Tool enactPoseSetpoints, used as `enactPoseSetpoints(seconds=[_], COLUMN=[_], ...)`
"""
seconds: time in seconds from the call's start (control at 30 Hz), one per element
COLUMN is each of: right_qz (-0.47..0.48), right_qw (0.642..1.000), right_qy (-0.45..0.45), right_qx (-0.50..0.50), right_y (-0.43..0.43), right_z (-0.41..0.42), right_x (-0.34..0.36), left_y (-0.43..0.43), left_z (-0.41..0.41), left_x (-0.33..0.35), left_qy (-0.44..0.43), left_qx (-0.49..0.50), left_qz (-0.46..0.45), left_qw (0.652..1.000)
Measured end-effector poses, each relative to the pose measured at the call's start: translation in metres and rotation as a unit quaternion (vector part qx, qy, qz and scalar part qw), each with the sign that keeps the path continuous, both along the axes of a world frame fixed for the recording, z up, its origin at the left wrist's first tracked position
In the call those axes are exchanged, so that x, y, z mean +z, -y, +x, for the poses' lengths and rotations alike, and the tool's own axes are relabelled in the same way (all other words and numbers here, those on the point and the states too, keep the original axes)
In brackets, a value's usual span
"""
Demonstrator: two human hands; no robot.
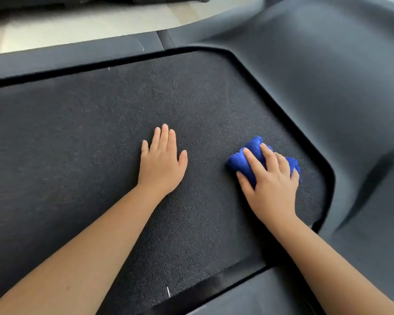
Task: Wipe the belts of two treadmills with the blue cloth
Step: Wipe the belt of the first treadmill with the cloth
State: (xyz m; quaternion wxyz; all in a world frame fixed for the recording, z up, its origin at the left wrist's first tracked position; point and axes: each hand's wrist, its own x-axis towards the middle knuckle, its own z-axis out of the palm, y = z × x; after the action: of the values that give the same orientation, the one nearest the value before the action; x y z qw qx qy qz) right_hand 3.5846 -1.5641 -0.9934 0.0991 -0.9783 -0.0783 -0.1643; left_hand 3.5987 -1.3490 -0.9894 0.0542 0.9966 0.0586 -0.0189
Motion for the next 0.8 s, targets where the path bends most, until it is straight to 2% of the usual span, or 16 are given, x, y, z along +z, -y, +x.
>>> enactPoseSetpoints(seconds=[0.17,0.33,0.47,0.7,0.8], right_qz=[-0.006,0.005,0.002,0.0,0.003], right_qw=[0.996,0.999,1.0,0.979,0.975], right_qy=[-0.013,-0.011,-0.007,0.013,-0.001], right_qx=[0.087,0.035,0.024,0.202,0.223], right_y=[0.003,0.012,-0.012,-0.088,-0.083], right_z=[-0.023,-0.017,-0.019,-0.027,-0.015], right_x=[0.003,0.003,0.003,0.0,0.001], left_y=[-0.011,-0.035,-0.036,-0.036,-0.036], left_z=[-0.037,-0.089,-0.099,-0.099,-0.1], left_x=[-0.001,-0.003,-0.004,-0.004,-0.003], left_qy=[0.013,0.027,0.054,0.091,0.084], left_qx=[-0.056,-0.094,-0.073,-0.043,-0.035], left_qz=[-0.015,-0.007,-0.037,-0.082,-0.067], left_qw=[0.998,0.995,0.995,0.992,0.994])
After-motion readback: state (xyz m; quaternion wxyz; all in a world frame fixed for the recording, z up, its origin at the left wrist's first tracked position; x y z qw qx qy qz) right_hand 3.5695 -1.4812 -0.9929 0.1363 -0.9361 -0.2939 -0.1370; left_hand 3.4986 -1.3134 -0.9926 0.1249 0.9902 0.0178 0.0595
